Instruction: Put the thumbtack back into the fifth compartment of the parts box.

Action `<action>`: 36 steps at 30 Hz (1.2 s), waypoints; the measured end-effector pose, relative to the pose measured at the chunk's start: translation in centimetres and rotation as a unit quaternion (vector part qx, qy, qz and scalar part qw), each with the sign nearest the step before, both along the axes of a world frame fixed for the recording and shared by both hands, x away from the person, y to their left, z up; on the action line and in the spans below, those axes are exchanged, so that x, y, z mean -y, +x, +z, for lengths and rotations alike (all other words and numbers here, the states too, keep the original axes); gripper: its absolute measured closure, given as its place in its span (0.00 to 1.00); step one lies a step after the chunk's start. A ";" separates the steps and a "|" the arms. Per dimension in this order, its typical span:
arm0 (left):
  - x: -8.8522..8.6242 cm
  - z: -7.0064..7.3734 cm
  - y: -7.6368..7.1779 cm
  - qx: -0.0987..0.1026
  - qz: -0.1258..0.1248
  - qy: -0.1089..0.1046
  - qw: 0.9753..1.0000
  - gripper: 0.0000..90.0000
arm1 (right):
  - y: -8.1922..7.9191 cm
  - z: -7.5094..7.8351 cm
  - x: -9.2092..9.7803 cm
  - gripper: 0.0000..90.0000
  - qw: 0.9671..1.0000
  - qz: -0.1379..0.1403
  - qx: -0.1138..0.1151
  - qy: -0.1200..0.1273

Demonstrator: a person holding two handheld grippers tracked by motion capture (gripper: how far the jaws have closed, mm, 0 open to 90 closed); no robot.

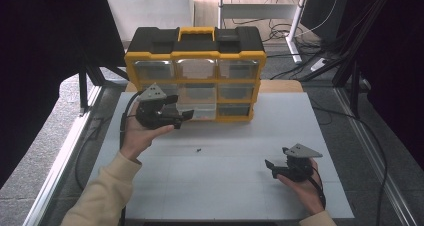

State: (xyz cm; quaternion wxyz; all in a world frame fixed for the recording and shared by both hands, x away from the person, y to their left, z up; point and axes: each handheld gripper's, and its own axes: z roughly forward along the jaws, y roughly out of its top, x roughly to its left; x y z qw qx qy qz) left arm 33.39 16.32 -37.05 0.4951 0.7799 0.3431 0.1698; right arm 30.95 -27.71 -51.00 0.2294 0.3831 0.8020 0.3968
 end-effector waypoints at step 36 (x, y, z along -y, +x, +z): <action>1.5 -9.7 0.5 -0.114 -0.017 0.085 0.990 0.27 | 0.1 0.0 -0.1 0.21 1.000 -0.002 0.001 -0.004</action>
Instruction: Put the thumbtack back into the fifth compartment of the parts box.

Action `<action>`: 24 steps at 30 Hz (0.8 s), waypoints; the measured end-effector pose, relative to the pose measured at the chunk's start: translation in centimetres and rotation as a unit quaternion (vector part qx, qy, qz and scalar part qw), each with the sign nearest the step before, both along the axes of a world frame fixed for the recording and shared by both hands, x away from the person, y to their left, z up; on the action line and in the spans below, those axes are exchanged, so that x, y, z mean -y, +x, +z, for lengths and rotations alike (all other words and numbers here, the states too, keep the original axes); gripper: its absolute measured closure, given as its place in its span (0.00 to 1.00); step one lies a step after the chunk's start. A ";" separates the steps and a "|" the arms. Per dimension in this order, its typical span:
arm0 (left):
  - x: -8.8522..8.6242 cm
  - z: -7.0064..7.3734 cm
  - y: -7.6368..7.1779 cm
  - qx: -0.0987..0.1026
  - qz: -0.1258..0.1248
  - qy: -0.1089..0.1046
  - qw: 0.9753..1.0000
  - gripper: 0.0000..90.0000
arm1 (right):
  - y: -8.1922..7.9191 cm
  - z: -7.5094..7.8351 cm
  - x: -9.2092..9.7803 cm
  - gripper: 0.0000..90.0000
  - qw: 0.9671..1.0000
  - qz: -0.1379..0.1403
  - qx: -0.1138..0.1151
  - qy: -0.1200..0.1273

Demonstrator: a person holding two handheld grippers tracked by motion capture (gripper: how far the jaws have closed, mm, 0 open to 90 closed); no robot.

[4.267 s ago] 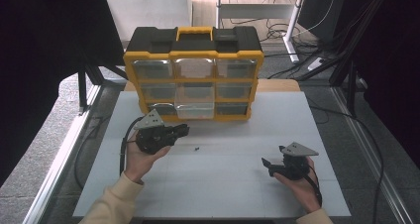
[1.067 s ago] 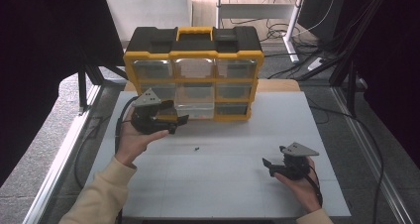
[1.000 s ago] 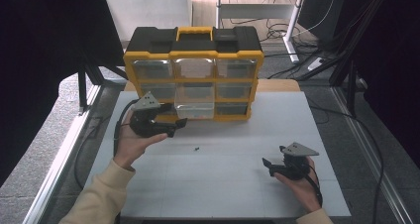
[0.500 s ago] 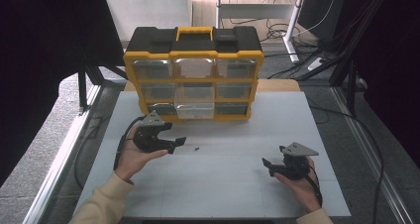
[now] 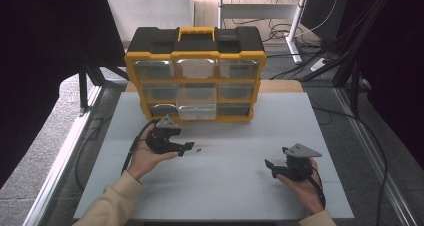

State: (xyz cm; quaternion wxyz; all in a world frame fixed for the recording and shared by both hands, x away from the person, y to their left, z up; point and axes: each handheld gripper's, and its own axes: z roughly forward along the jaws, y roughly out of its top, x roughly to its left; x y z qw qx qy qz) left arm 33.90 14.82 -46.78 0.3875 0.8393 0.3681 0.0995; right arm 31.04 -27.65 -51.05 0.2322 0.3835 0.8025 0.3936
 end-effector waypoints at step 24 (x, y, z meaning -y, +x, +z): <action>3.6 -3.8 2.7 -0.039 -0.045 0.052 0.997 0.36 | 0.0 0.0 0.0 0.21 1.000 -0.001 0.001 -0.002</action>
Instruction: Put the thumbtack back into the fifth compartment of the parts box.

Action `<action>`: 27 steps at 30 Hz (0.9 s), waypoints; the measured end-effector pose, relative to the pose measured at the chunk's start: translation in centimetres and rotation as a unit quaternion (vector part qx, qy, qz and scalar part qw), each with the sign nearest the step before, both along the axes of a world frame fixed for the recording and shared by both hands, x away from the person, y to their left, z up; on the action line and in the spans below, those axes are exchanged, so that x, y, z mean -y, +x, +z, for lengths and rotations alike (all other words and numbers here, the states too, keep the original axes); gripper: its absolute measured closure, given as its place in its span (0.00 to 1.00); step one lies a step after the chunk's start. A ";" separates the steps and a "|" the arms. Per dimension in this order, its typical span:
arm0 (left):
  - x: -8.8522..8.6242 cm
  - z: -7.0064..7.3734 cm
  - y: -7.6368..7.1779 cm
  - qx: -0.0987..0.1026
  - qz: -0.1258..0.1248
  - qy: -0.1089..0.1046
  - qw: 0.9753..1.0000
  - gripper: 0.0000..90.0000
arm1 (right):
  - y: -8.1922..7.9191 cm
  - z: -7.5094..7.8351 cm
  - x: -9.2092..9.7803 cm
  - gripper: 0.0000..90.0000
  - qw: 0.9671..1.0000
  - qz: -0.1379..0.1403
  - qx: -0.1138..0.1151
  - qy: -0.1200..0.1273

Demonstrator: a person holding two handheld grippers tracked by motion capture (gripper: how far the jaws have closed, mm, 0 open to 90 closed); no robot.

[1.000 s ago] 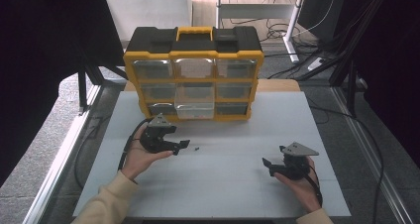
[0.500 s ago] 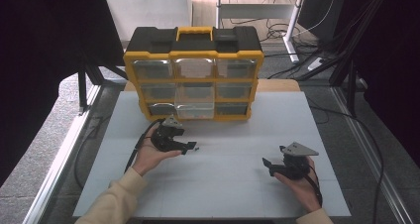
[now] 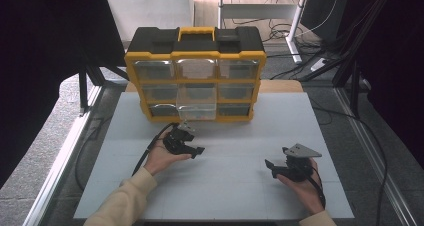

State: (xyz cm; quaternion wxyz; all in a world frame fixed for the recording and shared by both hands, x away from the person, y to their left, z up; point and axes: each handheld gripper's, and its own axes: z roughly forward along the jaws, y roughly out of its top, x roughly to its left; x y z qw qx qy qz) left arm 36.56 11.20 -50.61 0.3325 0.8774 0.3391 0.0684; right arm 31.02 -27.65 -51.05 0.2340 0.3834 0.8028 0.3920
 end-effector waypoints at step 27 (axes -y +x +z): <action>1.2 -2.1 0.5 -0.003 -0.003 0.040 0.999 0.71 | 0.0 0.1 0.0 0.21 1.000 -0.002 0.002 0.000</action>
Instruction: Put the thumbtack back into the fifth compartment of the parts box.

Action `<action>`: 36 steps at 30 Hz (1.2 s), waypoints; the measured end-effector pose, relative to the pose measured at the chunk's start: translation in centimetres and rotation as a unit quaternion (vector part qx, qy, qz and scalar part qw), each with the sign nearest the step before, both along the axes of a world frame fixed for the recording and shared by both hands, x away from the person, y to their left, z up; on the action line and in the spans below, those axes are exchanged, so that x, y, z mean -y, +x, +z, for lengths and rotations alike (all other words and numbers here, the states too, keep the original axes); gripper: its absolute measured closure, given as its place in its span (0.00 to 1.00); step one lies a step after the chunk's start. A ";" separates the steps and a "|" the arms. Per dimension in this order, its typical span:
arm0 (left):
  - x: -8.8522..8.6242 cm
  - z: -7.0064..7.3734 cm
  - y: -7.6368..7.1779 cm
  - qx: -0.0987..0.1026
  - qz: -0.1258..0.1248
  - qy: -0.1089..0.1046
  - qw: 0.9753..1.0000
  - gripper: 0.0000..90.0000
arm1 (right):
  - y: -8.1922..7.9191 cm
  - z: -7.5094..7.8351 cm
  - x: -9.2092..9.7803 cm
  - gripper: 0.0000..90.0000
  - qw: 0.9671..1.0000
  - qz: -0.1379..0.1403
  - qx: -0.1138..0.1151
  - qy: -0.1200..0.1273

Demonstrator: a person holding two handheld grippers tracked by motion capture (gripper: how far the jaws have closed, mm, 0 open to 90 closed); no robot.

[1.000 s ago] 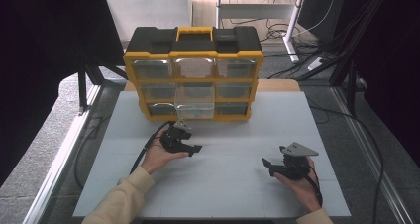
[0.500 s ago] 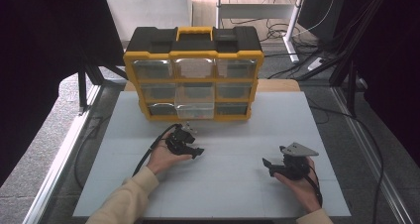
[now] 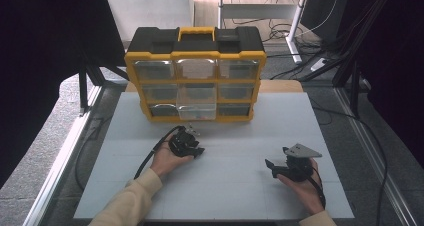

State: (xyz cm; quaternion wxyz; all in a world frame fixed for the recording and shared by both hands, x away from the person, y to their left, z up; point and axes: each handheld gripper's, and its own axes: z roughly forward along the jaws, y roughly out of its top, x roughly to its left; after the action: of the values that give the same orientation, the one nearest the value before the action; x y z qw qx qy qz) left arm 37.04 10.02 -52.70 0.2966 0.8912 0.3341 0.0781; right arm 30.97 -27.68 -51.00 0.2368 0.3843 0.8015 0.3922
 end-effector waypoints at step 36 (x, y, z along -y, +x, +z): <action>-3.9 4.3 -3.7 0.046 0.024 -0.108 0.993 0.92 | 0.0 0.0 0.0 0.22 1.000 -0.002 0.003 0.000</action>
State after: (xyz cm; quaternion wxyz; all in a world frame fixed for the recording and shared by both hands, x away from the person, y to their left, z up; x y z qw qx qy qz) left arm 33.35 13.97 -48.39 0.4044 0.8412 0.3478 0.0892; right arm 30.95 -27.70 -50.95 0.2398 0.3848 0.8002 0.3925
